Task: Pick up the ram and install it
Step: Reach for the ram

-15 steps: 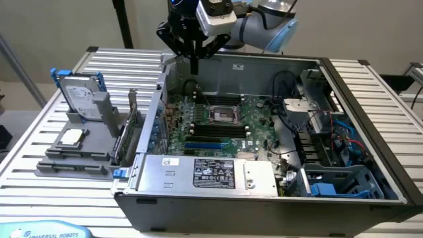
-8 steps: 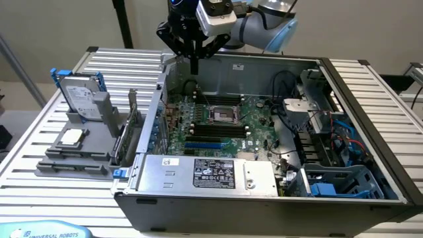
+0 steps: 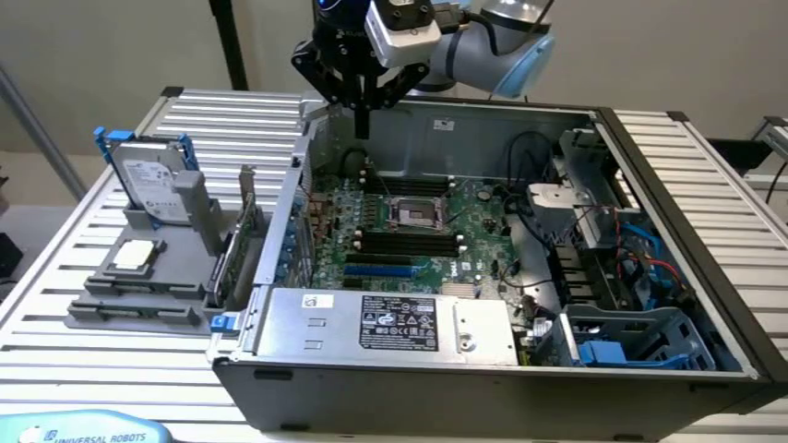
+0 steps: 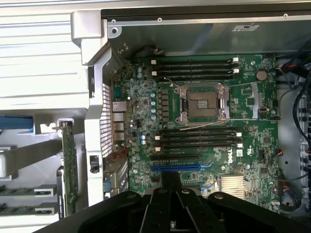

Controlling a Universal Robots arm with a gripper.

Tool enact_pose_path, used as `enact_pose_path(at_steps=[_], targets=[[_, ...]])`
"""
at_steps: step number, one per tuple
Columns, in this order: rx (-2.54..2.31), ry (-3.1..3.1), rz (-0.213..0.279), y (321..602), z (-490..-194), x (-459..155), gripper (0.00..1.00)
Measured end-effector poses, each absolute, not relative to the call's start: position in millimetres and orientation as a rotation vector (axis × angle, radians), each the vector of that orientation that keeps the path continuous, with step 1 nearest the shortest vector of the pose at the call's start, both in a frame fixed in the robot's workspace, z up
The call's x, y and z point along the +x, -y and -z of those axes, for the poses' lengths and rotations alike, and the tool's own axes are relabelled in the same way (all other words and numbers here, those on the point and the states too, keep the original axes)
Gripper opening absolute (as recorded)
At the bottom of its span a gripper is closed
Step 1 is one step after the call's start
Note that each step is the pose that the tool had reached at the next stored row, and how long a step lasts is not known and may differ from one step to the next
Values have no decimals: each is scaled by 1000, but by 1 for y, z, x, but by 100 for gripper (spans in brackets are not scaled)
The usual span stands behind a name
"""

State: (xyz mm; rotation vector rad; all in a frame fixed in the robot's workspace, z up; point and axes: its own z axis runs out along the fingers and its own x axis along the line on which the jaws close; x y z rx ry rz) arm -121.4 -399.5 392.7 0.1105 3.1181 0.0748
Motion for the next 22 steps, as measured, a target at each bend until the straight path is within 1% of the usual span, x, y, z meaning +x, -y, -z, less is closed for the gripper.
enact_pose_path(at_steps=[8, 22], targets=[[110, -3118, -75, 409, -393, -137, 11], [110, -3118, -75, 431, -393, -189, 11]])
